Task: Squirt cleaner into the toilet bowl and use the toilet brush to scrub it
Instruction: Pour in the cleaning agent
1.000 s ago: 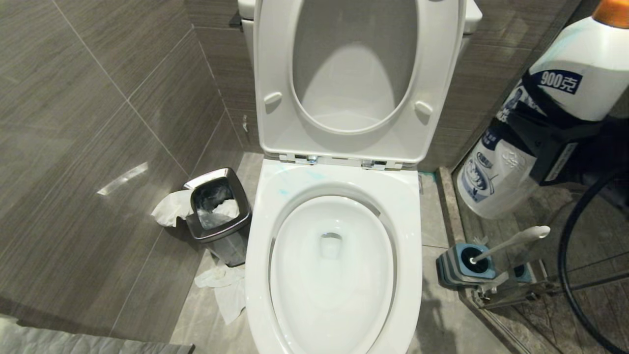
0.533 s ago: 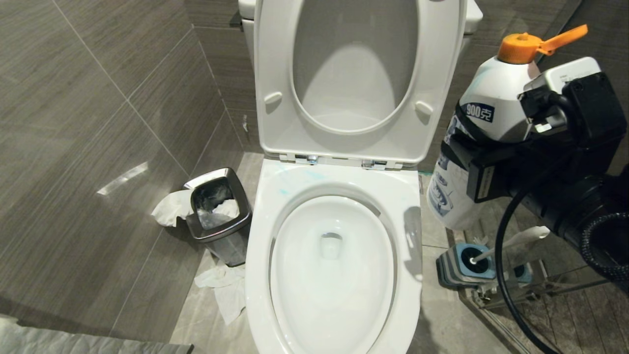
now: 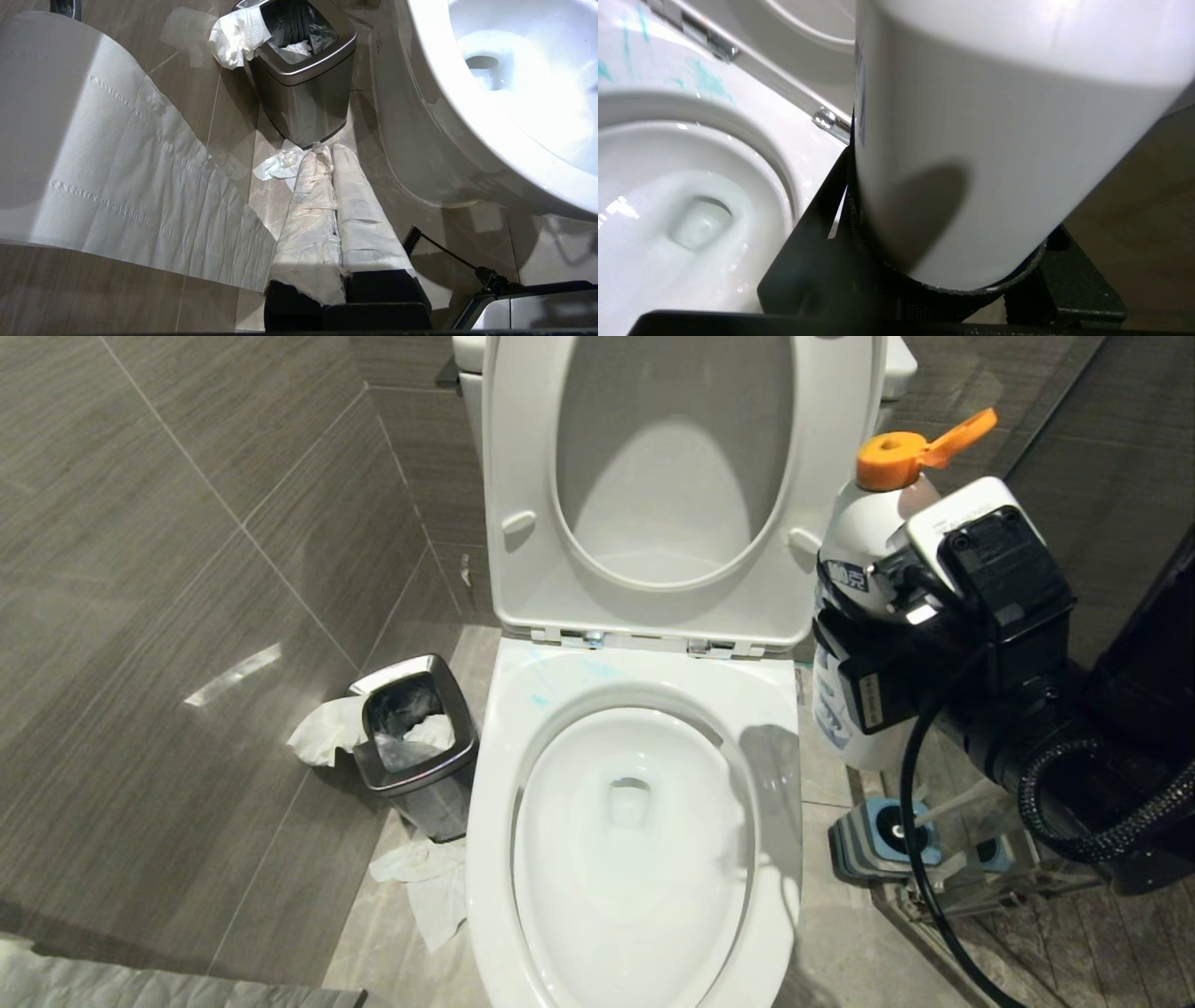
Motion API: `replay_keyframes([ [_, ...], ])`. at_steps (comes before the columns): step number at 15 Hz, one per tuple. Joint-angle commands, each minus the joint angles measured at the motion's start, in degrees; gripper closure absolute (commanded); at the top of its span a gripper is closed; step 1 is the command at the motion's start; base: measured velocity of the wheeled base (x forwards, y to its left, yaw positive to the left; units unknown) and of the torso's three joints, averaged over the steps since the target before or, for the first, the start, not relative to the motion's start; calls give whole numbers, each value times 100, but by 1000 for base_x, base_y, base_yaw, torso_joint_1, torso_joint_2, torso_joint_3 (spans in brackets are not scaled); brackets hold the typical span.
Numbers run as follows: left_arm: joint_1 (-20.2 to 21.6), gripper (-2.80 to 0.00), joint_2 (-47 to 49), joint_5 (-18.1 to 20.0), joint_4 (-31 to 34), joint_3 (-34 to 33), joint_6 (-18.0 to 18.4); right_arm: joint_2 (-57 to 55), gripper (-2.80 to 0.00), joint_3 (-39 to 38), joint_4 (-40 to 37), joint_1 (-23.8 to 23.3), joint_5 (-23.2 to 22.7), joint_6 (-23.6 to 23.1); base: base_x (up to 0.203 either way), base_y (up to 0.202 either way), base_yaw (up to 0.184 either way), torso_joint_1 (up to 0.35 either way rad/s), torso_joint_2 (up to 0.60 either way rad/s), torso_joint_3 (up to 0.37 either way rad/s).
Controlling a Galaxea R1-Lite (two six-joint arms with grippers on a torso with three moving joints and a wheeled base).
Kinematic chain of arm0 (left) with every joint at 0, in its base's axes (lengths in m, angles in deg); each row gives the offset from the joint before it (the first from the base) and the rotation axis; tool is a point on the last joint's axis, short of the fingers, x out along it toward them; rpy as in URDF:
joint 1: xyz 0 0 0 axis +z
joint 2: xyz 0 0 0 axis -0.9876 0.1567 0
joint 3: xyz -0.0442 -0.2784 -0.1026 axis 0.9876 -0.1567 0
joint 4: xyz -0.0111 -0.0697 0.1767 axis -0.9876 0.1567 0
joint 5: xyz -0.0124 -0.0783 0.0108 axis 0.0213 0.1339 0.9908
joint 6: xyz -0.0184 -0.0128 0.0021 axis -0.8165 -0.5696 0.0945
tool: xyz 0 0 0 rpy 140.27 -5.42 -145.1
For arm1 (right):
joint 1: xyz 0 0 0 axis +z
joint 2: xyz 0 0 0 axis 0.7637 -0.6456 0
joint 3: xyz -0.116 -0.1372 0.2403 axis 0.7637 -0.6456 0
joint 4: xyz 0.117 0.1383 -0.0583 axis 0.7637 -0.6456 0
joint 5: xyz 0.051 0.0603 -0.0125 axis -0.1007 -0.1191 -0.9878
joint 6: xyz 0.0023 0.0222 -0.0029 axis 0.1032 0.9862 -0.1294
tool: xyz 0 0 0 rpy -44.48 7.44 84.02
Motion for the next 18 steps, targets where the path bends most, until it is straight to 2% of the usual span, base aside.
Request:
replay_keyframes([
  [1, 0, 0, 5, 2, 0, -1, 25, -68, 0, 15, 21, 4, 24, -578, 0, 0, 0, 0, 0, 0],
  [5, 0, 0, 5, 2, -9, -1, 25, -157, 0, 266, 7, -5, 150, -1825, 0, 0, 0, 0, 0, 0],
  [11, 0, 0, 5, 2, -9, -1, 16, -284, 0, 537, -131, -49, 199, -3256, 0, 0, 0, 0, 0, 0],
  [13, 0, 0, 5, 8, 0, -1, 20, -290, 0, 694, -468, -134, 221, -3738, 0, 0, 0, 0, 0, 0],
  [18, 0, 0, 5, 2, 0, -1, 16, -370, 0, 754, -1429, -171, 354, -4215, 0, 0, 0, 0, 0, 0],
])
